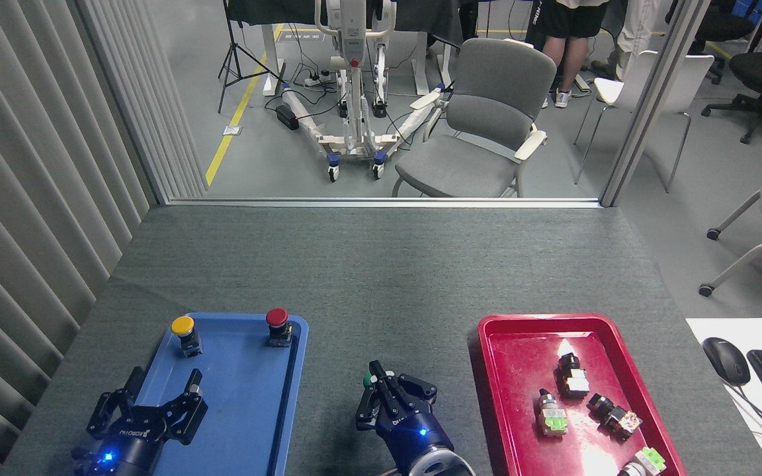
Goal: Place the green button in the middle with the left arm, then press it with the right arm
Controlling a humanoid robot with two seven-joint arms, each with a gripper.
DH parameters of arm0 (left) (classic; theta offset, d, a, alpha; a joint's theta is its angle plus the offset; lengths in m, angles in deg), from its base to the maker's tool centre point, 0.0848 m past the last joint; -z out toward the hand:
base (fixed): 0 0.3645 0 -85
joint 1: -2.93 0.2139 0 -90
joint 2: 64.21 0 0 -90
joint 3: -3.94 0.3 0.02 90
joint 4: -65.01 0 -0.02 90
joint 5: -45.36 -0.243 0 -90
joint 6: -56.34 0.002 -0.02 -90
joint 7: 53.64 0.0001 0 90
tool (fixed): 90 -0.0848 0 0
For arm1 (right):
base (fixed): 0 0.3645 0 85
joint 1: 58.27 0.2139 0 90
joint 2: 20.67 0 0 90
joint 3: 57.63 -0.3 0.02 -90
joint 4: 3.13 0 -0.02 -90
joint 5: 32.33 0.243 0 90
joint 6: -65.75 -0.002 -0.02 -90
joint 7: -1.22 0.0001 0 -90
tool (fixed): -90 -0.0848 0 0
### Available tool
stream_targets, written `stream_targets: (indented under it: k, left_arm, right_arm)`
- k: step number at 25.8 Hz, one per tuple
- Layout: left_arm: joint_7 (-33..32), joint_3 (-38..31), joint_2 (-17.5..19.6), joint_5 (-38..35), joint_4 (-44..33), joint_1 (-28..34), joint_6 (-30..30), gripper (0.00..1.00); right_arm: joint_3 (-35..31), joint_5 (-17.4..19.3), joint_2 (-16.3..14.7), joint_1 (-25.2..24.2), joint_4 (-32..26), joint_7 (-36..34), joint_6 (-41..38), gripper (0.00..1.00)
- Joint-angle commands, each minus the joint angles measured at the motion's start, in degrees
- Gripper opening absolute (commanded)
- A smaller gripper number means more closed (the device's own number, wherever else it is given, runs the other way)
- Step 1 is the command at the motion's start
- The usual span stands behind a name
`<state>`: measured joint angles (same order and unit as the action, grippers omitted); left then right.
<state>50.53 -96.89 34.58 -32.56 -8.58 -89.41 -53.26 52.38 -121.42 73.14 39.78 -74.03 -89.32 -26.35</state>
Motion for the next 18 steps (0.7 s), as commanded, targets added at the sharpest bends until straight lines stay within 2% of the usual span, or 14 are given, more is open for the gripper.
stream_targets:
  k: [1, 5, 8, 12, 18]
  left_arm:
    - [-0.19, 0.01, 0.0, 0.05, 0.11, -0.39, 0.01, 0.99]
    - [-0.11, -0.08, 0.0, 0.05, -0.15, -0.12, 0.09, 0.99]
    - [0.24, 0.01, 0.09, 0.05, -0.15, -0.12, -0.08, 0.99]
    - [-0.28, 0.01, 0.09, 0.05, -0.15, -0.12, -0.26, 0.99]
    - [0.07, -0.08, 0.0, 0.13, -0.15, -0.03, -0.26, 0.99]
  right_arm:
    - [-0.41, 0.14, -0.83, -0.32, -2.76, -6.5, -0.36, 1.0]
    - [-3.31, 0.23, -1.88, -1.9, -4.96, -15.73, -0.88, 1.0]
    - [-7.52, 0.23, -2.32, -4.18, -7.15, -16.26, -0.8, 1.0]
    - [-13.06, 0.23, -5.66, -6.47, -8.82, -15.99, -0.8, 1.0]
    - [-18.69, 0.23, -6.71, -10.78, -11.37, -15.82, -1.85, 1.0]
